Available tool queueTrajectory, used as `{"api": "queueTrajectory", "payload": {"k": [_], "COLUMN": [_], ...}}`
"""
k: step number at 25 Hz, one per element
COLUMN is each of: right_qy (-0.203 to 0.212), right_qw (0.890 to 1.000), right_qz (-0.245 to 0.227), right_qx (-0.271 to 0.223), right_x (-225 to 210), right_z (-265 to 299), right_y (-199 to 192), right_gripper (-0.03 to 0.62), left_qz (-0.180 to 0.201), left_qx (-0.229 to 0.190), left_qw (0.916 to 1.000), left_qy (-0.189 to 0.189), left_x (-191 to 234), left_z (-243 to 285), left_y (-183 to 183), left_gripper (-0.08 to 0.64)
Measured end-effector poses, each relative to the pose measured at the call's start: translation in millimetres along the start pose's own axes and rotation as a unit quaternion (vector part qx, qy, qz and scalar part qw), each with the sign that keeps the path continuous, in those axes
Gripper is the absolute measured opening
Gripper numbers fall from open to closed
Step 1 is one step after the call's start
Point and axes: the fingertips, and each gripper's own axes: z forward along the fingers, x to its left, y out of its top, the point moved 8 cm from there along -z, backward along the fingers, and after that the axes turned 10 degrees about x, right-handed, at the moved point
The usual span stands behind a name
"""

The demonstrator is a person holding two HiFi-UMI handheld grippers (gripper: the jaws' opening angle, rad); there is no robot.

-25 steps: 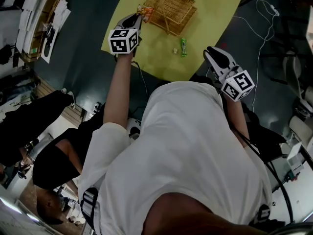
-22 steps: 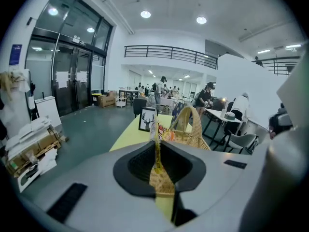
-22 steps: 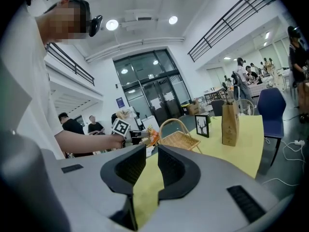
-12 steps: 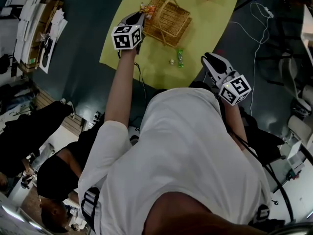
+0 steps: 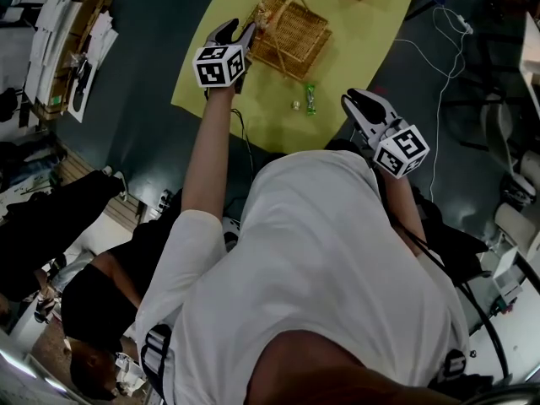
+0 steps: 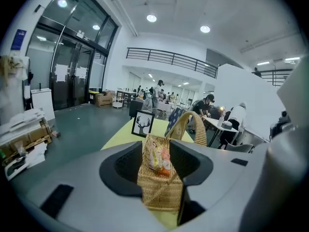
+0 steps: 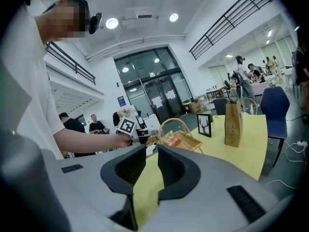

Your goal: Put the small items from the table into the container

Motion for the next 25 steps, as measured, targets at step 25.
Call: {"api": "queueTrajectory", "payload": {"k": [25], "right_qy": [0.068], "right_qw": [0.997], "right_qz": [-0.037], "right_qx": [0.024], "right_x": [12.5], "right_z": [12.8], "right_y": [0.5], "right_gripper": [0.082], "left_qz": [0.022], "left_qx": [-0.095], "left_qw": [0.9943], "left_qy": [0.043], "left_x": [-76.4], "left_z": [-132.2], "left_y": [-32.8], "left_gripper": [0.008]}}
